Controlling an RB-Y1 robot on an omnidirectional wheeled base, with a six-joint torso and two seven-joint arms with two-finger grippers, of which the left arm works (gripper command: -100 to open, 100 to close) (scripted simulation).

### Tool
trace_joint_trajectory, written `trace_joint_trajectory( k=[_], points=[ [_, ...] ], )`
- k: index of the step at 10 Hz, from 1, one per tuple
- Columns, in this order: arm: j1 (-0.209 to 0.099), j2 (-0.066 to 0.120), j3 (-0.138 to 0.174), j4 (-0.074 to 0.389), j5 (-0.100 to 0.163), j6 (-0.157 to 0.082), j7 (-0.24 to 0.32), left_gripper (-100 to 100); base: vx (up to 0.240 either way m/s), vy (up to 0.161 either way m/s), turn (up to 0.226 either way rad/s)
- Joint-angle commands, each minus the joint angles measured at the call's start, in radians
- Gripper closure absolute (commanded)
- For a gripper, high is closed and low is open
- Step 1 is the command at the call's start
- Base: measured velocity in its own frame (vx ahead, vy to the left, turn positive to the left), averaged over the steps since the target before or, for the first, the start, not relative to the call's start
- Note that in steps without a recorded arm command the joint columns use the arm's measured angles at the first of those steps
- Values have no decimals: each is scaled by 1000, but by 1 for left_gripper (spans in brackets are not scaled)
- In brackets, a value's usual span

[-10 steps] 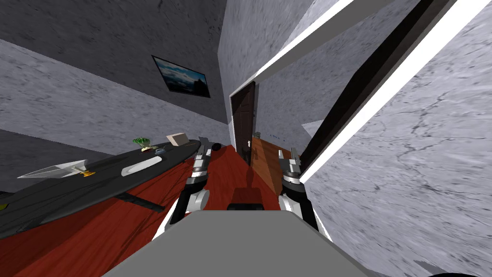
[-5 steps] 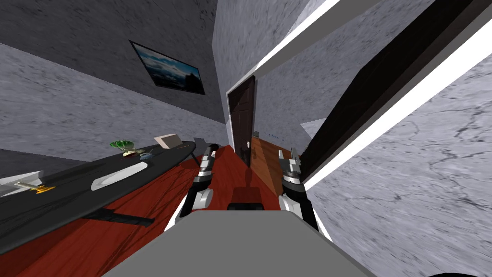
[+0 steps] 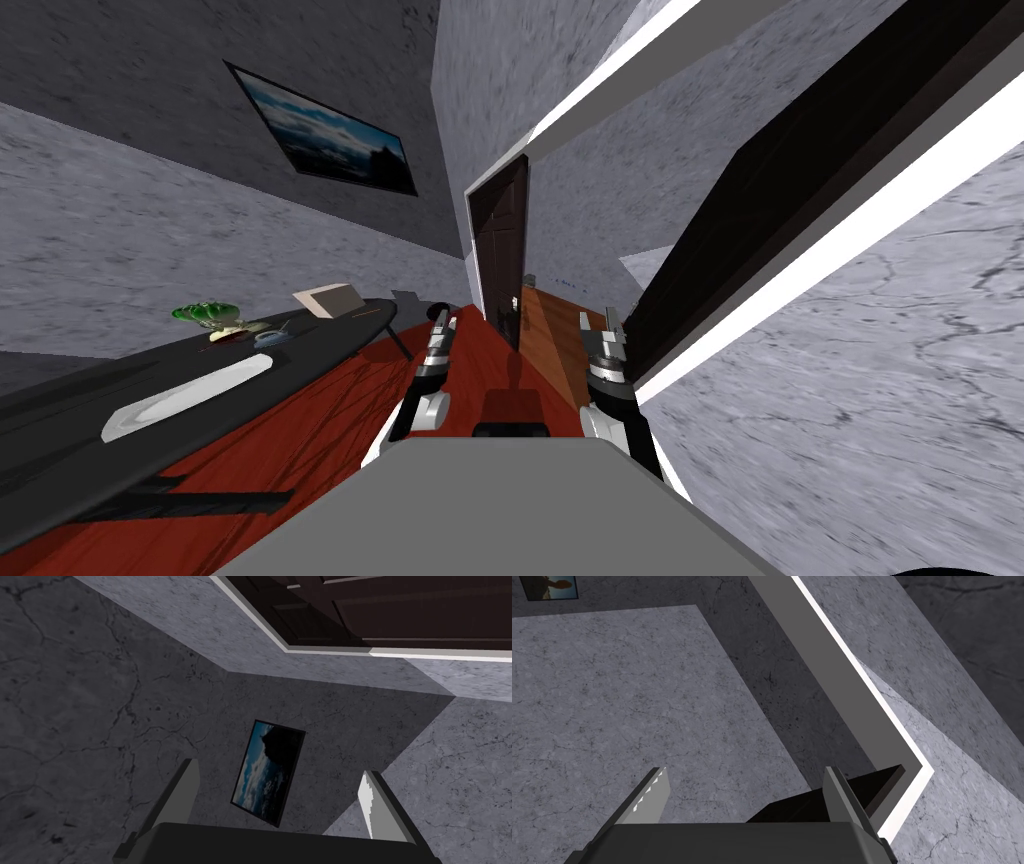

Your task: Push the door open

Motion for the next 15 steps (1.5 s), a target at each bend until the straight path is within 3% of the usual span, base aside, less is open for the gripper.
trace_joint_trajectory(
  k=[1,15],
  points=[
    [-13,0,-15,35,4,-9,-2,-100,95,30,-87],
    [-132,15,-137,366,57,-82,3,-100,90,54,-89]
  ],
)
